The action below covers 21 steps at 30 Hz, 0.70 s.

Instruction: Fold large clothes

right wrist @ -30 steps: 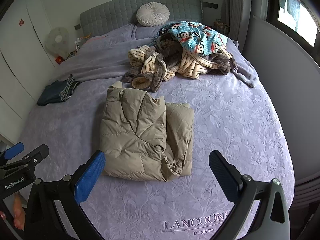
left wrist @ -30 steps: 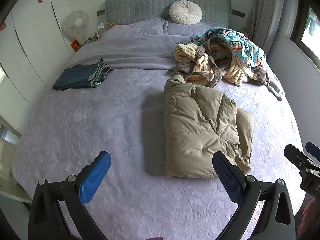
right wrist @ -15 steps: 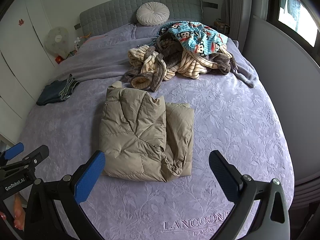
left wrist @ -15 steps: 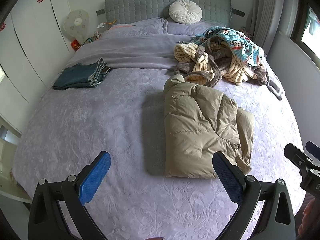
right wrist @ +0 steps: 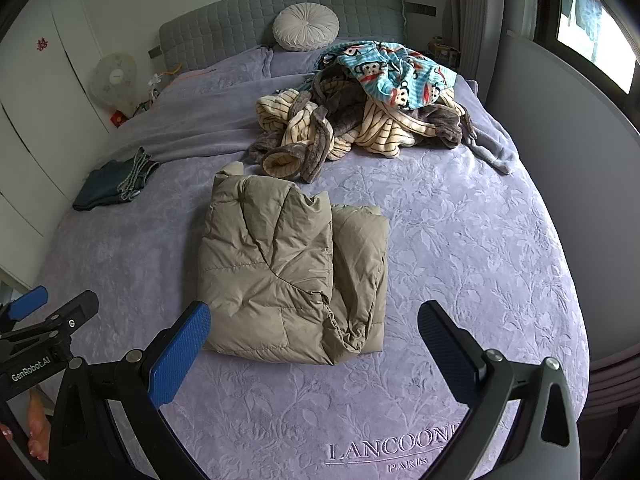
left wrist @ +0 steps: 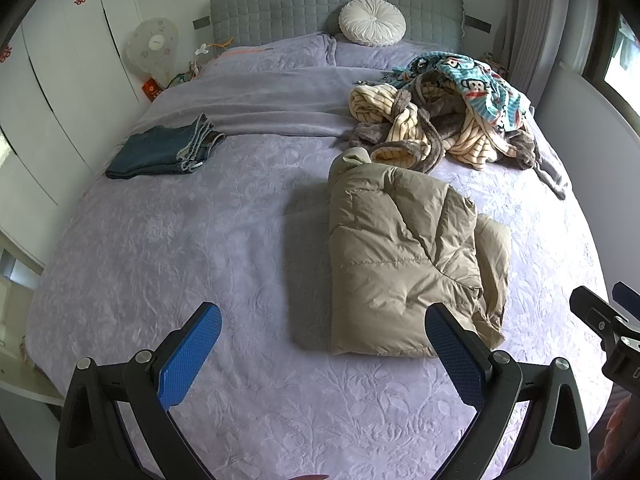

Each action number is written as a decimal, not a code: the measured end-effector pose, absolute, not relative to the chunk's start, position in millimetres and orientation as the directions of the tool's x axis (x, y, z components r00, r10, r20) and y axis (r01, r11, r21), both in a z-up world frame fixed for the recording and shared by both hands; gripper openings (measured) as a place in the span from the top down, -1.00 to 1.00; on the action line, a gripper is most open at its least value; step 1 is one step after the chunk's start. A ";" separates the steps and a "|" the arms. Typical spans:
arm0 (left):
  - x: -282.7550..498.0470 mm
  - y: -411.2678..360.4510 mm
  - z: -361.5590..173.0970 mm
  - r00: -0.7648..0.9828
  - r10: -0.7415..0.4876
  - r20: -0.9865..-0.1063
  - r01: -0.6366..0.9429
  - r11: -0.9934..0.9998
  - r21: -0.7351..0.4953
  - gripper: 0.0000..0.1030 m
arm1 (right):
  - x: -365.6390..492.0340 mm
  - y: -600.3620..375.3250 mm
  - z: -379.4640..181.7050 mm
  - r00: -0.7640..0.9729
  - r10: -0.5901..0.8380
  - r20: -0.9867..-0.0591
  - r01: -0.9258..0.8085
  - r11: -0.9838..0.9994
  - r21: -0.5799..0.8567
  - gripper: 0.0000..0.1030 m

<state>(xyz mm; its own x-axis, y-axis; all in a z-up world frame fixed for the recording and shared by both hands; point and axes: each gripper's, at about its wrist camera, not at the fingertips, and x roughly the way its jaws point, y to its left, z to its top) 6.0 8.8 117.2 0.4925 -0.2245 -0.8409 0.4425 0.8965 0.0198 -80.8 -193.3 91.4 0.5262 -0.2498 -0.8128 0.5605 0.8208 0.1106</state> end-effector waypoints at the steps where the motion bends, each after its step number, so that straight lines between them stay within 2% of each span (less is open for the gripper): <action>1: 6.2 8.9 117.1 0.492 -0.225 -0.841 0.443 0.896 0.020 -0.98 | -80.4 -193.4 91.6 0.526 -0.250 -0.813 0.560 0.821 0.110 -1.00; 21: 6.3 12.4 113.2 0.504 -0.223 -0.834 0.429 0.903 0.018 -0.98 | -80.2 -194.4 90.4 0.525 -0.245 -0.815 0.557 0.823 0.111 -1.00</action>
<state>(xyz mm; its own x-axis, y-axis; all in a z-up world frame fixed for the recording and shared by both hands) 6.3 12.4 113.2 0.5043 -0.2226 -0.8344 0.4288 0.9032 0.0182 -80.2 -194.4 90.4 0.5246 -0.2445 -0.8155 0.5565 0.8234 0.1111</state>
